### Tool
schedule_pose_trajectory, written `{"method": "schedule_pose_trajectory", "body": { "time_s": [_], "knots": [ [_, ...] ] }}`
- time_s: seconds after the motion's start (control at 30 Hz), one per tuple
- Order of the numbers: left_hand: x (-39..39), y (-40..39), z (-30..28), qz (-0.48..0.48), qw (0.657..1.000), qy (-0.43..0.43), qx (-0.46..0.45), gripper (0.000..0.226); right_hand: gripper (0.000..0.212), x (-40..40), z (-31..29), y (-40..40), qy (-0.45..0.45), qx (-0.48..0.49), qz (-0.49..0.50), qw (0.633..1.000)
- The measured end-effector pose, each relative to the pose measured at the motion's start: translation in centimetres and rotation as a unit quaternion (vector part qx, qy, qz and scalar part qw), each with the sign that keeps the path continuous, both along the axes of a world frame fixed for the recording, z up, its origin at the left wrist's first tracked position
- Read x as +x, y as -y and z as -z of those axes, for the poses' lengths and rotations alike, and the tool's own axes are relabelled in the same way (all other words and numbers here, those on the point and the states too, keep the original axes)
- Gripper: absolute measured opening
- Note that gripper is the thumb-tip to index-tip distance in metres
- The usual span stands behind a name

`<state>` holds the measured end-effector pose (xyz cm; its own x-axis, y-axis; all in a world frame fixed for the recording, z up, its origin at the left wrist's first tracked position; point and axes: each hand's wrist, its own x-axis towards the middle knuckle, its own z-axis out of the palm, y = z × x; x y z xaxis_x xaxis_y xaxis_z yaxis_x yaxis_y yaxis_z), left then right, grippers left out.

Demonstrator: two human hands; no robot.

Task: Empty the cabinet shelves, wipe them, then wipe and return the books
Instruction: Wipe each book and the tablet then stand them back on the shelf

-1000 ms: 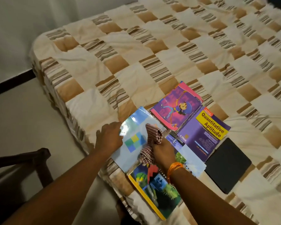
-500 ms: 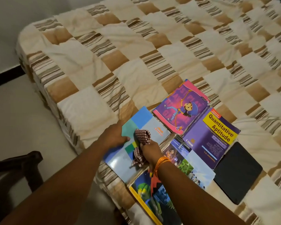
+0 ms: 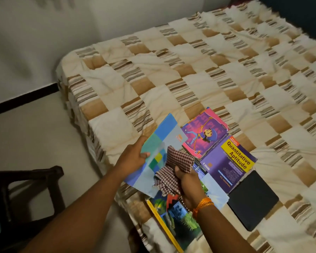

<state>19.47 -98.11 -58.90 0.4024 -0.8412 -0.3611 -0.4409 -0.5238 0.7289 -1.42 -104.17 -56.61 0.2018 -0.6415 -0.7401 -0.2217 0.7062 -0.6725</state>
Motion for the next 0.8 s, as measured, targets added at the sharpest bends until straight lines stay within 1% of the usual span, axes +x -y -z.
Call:
{"method": "schedule_pose_trajectory", "body": {
  "time_s": [0.13,0.23,0.37,0.47,0.57,0.6,0.63,0.73,0.8],
  "knots": [
    [-2.0,-2.5,-5.4,-0.095,0.992,-0.061,-0.049,0.037,0.025,-2.3,-5.7,-1.1,0.061,-0.022,0.005,0.998],
    [-4.0,-5.0,-9.4,-0.171,0.976,-0.095,-0.097,0.036,0.022,-3.4,-10.4,-1.8,0.067,-0.063,-0.016,0.996],
    [-7.6,-8.9,-15.1,-0.284,0.934,-0.128,-0.173,0.036,0.023,-4.6,-15.7,-3.1,0.072,-0.105,-0.051,0.991],
    [-10.1,-11.4,-18.9,-0.347,0.903,-0.137,-0.215,0.034,0.015,-5.1,-19.1,-4.4,0.069,-0.152,-0.103,0.981],
    [-12.4,-14.5,-23.6,-0.415,0.858,-0.156,-0.259,0.030,0.017,-5.6,-23.0,-5.9,0.100,-0.154,-0.164,0.969],
    [-12.5,-14.7,-23.8,-0.422,0.854,-0.158,-0.261,0.030,0.018,-5.6,-23.1,-5.9,0.112,-0.150,-0.172,0.967],
    [-13.6,-16.5,-25.7,-0.450,0.837,-0.138,-0.278,0.030,0.019,-5.7,-24.8,-6.9,0.132,-0.149,-0.208,0.958],
    [-14.7,-19.0,-27.9,-0.481,0.822,-0.084,-0.293,0.031,0.021,-5.0,-26.5,-8.2,0.164,-0.155,-0.265,0.937],
    [-15.6,-21.4,-29.6,-0.509,0.800,-0.061,-0.311,0.033,0.027,-4.3,-27.6,-9.8,0.191,-0.170,-0.296,0.920]
  ]
}}
